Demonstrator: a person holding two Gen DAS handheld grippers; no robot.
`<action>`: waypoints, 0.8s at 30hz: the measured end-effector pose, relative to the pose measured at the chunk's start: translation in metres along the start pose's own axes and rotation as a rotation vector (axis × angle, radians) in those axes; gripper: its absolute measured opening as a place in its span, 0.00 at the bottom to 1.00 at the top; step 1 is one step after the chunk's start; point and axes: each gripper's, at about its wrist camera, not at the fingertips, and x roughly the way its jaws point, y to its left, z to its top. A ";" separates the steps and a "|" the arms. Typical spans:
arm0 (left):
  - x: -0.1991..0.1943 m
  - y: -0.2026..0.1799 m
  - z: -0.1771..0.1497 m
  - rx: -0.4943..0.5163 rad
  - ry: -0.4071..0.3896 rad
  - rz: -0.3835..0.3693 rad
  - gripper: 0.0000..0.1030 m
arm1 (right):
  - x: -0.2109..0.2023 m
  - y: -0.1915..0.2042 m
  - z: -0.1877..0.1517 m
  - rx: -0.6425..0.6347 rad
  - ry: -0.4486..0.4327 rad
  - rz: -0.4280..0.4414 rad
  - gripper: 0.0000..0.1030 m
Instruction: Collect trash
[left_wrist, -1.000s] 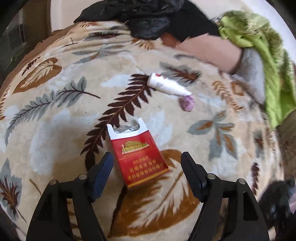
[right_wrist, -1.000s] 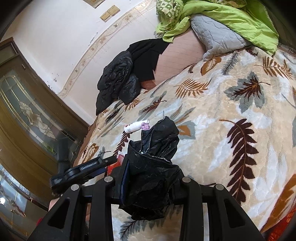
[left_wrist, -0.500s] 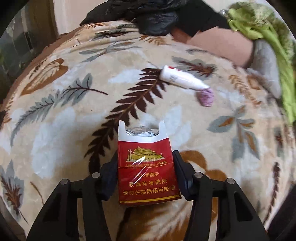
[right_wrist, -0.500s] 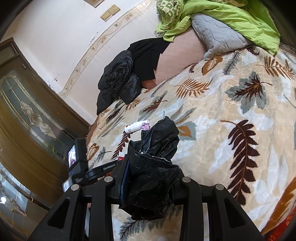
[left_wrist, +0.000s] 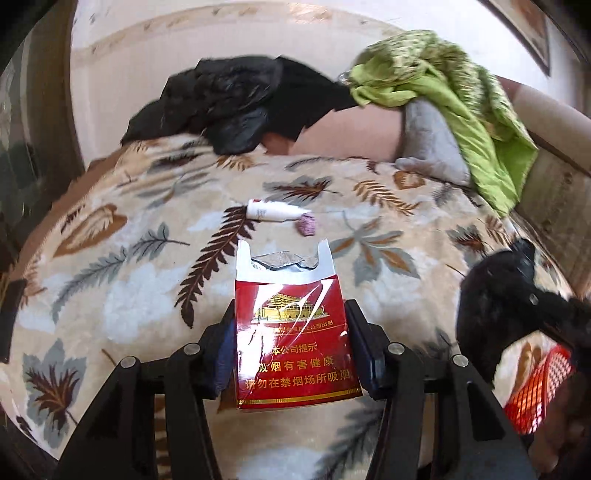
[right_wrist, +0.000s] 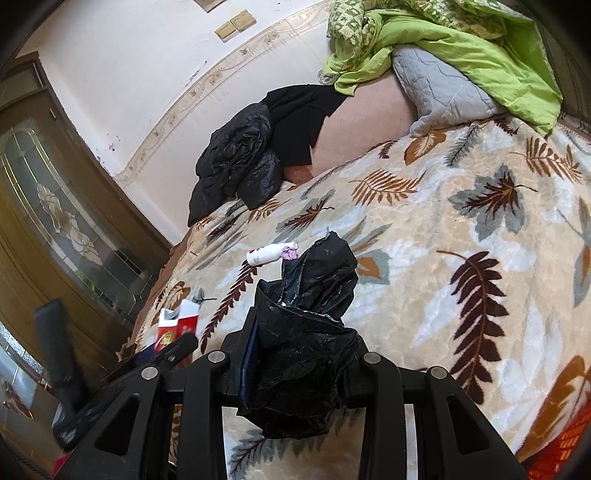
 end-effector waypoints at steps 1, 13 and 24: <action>-0.004 -0.004 -0.003 0.019 -0.017 0.007 0.51 | -0.003 0.000 -0.002 -0.001 0.001 -0.003 0.36; -0.009 -0.021 -0.014 0.111 -0.078 0.043 0.51 | -0.016 0.008 -0.013 -0.043 -0.001 -0.020 0.36; -0.001 -0.018 -0.016 0.106 -0.077 0.050 0.51 | -0.010 0.014 -0.014 -0.064 0.021 -0.022 0.36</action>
